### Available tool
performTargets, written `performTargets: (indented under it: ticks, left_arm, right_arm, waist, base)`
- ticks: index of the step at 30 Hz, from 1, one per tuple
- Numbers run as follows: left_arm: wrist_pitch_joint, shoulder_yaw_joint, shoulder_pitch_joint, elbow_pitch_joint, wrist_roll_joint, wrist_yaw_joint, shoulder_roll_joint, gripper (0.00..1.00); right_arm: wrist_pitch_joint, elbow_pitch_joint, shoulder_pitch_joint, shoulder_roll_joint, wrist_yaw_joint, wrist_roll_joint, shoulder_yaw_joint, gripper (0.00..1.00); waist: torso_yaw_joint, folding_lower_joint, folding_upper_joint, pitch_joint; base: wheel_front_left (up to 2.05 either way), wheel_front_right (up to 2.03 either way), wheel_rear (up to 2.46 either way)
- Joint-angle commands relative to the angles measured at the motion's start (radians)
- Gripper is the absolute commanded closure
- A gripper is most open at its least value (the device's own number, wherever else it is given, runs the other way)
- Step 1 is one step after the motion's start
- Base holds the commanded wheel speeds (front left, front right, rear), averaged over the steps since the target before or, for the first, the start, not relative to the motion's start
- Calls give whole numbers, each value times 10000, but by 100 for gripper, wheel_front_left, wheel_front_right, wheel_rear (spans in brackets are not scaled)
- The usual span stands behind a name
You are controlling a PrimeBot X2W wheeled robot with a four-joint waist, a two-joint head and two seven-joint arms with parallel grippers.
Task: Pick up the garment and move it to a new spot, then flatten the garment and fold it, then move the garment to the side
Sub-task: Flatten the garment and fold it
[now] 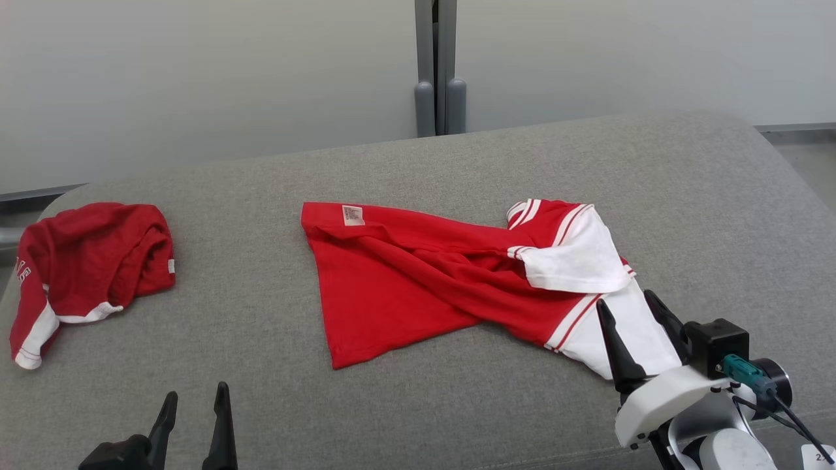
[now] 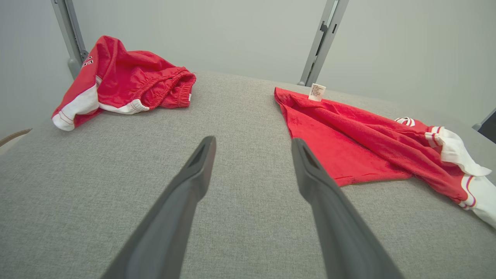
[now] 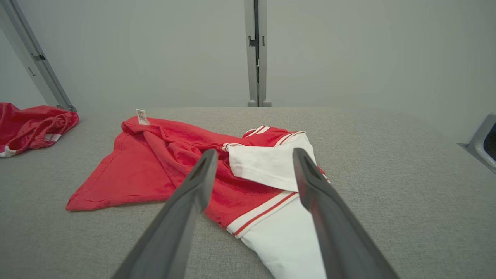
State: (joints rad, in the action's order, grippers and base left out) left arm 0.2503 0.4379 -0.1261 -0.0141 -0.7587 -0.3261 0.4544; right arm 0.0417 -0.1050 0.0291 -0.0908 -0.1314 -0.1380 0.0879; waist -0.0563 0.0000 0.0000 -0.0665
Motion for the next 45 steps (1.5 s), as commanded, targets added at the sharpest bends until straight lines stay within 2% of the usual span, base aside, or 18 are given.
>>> performTargets:
  ticks: [1,9,16,21,29,30,33,37,45]
  left_arm:
    - [-8,13,-90,26,40,-49,30,0]
    - [-344,265,113,41,169,-66,142,0]
    - [-1213,942,1068,-723,209,418,-132,0]
    - [-1704,1197,1726,-1639,-181,808,-636,0]
    - [-2259,1179,3007,-4052,-1232,1592,-2053,0]
    - [-2259,1179,3007,-4052,-1232,1592,-2053,0]
    - [-2463,947,3522,-4891,-1689,1717,-2522,0]
    - [-2591,688,3949,-5632,-2072,1653,-2841,0]
    - [-2580,243,4356,-6386,-2543,1552,-3054,0]
  right_arm:
    - [65,-36,-93,-4,14,-48,10,0]
    - [66,-94,-50,-10,14,-65,18,0]
    - [-21,-160,1,-64,14,-88,-13,0]
    - [-28,-201,96,-93,14,-119,-7,0]
    - [-75,-205,230,-119,14,-116,37,0]
    - [-75,-205,230,-119,14,-116,37,0]
    - [-16,-191,343,-116,14,-116,43,0]
    - [38,-168,424,-74,14,-89,35,0]
    - [160,-288,528,-38,14,-36,-44,0]
  waist:
    - [3,0,0,-2]
    - [-30,0,0,71]
    - [-209,0,0,290]
    - [-413,0,0,447]
    - [-999,0,0,918]
    - [-999,0,0,918]
    - [-1243,0,0,1171]
    - [-1473,0,0,1359]
    - [-1746,0,0,1578]
  base:
    - [0,0,0]
    - [0,0,0]
    - [0,0,0]
    - [0,0,0]
    - [0,0,0]
    - [0,0,0]
    - [0,0,0]
    - [0,0,0]
    - [0,0,0]
